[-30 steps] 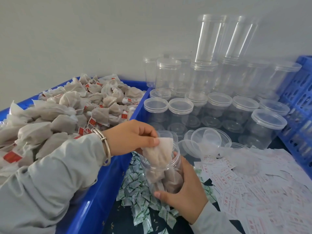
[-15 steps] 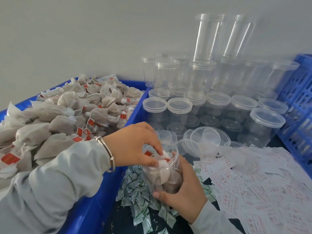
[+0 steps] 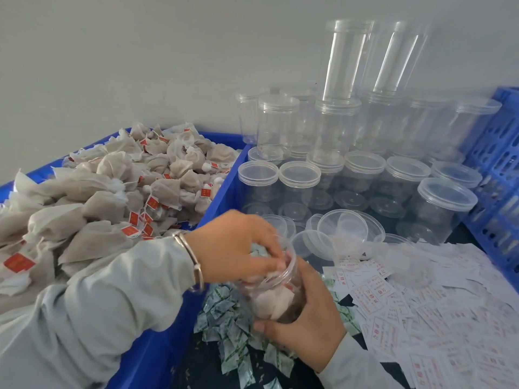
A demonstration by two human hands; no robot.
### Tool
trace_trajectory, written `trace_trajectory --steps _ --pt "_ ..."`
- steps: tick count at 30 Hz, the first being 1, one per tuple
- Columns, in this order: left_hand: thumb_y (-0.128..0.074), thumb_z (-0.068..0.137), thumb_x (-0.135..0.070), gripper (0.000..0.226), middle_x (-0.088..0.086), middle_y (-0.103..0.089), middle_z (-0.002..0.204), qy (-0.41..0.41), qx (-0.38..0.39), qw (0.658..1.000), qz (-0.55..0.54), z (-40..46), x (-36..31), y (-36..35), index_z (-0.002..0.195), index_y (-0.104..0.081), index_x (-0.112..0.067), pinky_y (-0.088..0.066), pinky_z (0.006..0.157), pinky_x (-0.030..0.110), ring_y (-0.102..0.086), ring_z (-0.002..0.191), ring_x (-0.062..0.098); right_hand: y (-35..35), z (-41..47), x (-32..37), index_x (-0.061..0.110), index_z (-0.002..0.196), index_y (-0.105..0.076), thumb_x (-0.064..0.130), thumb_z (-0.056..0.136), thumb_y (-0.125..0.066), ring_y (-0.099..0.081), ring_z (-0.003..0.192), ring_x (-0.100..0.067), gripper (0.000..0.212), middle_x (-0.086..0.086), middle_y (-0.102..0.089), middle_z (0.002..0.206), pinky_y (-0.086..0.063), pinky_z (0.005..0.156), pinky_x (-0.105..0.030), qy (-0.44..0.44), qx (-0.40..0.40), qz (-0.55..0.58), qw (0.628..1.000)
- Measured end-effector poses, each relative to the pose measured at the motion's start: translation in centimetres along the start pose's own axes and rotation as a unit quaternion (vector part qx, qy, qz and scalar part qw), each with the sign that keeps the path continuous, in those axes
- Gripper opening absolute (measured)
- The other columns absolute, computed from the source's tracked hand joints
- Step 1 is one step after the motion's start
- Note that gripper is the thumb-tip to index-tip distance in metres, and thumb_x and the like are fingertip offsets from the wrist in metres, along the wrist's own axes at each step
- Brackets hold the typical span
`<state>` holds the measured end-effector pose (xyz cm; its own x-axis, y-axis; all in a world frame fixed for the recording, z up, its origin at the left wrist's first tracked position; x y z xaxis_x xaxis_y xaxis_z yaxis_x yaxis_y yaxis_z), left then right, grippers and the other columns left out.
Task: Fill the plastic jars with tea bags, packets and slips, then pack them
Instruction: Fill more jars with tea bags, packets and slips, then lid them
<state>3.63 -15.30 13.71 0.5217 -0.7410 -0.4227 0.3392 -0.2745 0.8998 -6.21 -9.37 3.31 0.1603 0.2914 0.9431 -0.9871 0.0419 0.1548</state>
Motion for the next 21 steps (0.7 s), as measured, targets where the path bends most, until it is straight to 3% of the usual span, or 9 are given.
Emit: trace_trajectory --steps 1,3,5,8,12,14,16,18,21 --pt "-0.064 0.079 -0.048 0.021 -0.018 -0.066 0.107 0.016 -0.043 0.997 -0.064 -0.1 0.5 0.9 0.095 -0.071 -0.037 -0.043 0.098 0.024 -0.06 0.105 0.004 0.3 0.0 0.0 0.02 0.124 -0.048 0.005 0.047 -0.089 -0.065 0.098 -0.002 0.088 0.003 -0.067 0.111 -0.05 0.076 -0.011 -0.001 -0.017 0.013 1.0" --pt "-0.066 0.068 -0.065 0.042 -0.024 -0.06 0.114 0.025 -0.087 0.981 -0.174 -0.2 1.2 2.1 0.106 -0.058 -0.047 -0.047 0.096 0.023 -0.059 0.106 -0.001 1.1 0.1 0.4 0.024 0.121 -0.05 0.022 0.044 -0.088 -0.065 0.102 -0.005 0.086 0.011 -0.066 0.115 -0.05 0.078 -0.014 0.006 -0.067 0.032 0.997" --pt "-0.07 0.05 -0.075 0.08 -0.025 -0.051 0.125 0.044 -0.038 0.972 -0.229 -0.1 1.4 1.3 0.12 -0.04 -0.051 -0.045 0.098 0.02 -0.053 0.113 -0.007 2.0 0.1 0.6 0.021 0.124 -0.048 0.031 0.044 -0.085 -0.064 0.104 -0.008 0.089 0.005 -0.065 0.116 -0.051 0.081 -0.018 0.018 -0.114 0.056 0.992" --pt "-0.077 0.046 -0.063 0.113 -0.022 -0.042 0.135 0.063 0.05 0.984 -0.16 0.1 1.2 -1.6 0.14 -0.018 -0.043 -0.037 0.103 0.018 -0.046 0.121 -0.005 2.0 0.2 0.8 0.019 0.127 -0.045 0.029 0.048 -0.086 -0.063 0.108 -0.008 0.09 0.006 -0.064 0.117 -0.051 0.086 -0.02 0.036 -0.12 0.042 0.991" --pt "-0.086 0.049 -0.051 0.107 -0.024 -0.05 0.122 0.07 -0.007 0.989 -0.129 0.4 1.6 -2.4 0.137 -0.027 -0.037 -0.04 0.087 0.005 -0.051 0.109 -0.009 1.9 0.3 -0.2 0.03 0.123 -0.042 0.008 0.046 -0.093 -0.057 0.105 0.01 0.095 0.018 -0.062 0.114 -0.046 0.078 -0.005 0.011 -0.092 0.014 0.996" --pt "-0.084 0.047 -0.054 0.101 -0.027 -0.051 0.114 0.076 -0.05 0.989 -0.115 0.5 1.8 -1.8 0.133 -0.031 -0.037 -0.039 0.079 -0.001 -0.05 0.103 -0.016 2.4 0.8 -0.8 0.039 0.118 -0.04 0.018 0.048 -0.094 -0.047 0.11 0.019 0.091 0.026 -0.051 0.117 -0.039 0.084 0.0 -0.017 -0.069 -0.075 0.995" --pt "-0.079 0.045 -0.058 0.101 -0.027 -0.051 0.109 0.095 -0.101 0.984 -0.116 0.4 2.2 -0.9 0.133 -0.032 -0.037 -0.037 0.074 -0.004 -0.051 0.095 -0.019 2.4 1.2 -1.3 0.04 0.122 -0.041 0.036 0.056 -0.089 -0.041 0.117 0.013 0.082 0.026 -0.044 0.121 -0.032 0.095 -0.004 -0.03 -0.023 -0.242 0.97" --pt "-0.075 0.043 -0.061 0.102 -0.027 -0.051 0.107 0.12 -0.154 0.972 -0.131 0.3 2.9 0.0 0.133 -0.033 -0.036 -0.037 0.07 -0.004 -0.053 0.086 -0.02 2.2 1.2 -2.4 0.029 0.135 -0.044 0.044 0.07 -0.079 -0.033 0.13 -0.002 0.075 0.015 -0.039 0.134 -0.019 0.105 -0.009 -0.055 0.02 -0.373 0.926" --pt "-0.072 0.04 -0.067 0.096 -0.032 -0.048 0.099 0.14 -0.193 0.963 -0.129 0.1 3.6 1.0 0.124 -0.032 -0.044 -0.036 0.065 -0.005 -0.05 0.082 -0.024 2.1 1.0 -3.0 0.028 0.128 -0.059 0.047 0.076 -0.072 -0.024 0.137 -0.014 0.056 0.006 -0.035 0.144 -0.014 0.11 -0.019 -0.034 0.011 -0.423 0.906"
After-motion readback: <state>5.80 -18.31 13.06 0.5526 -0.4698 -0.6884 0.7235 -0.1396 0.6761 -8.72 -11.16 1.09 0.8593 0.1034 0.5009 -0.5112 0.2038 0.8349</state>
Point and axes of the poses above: each hand's wrist, its own z-axis towards the middle knuckle, its own y-axis out of the back of the hand, x = y × z, the point moved 6 cm from there along z, towards the middle knuckle
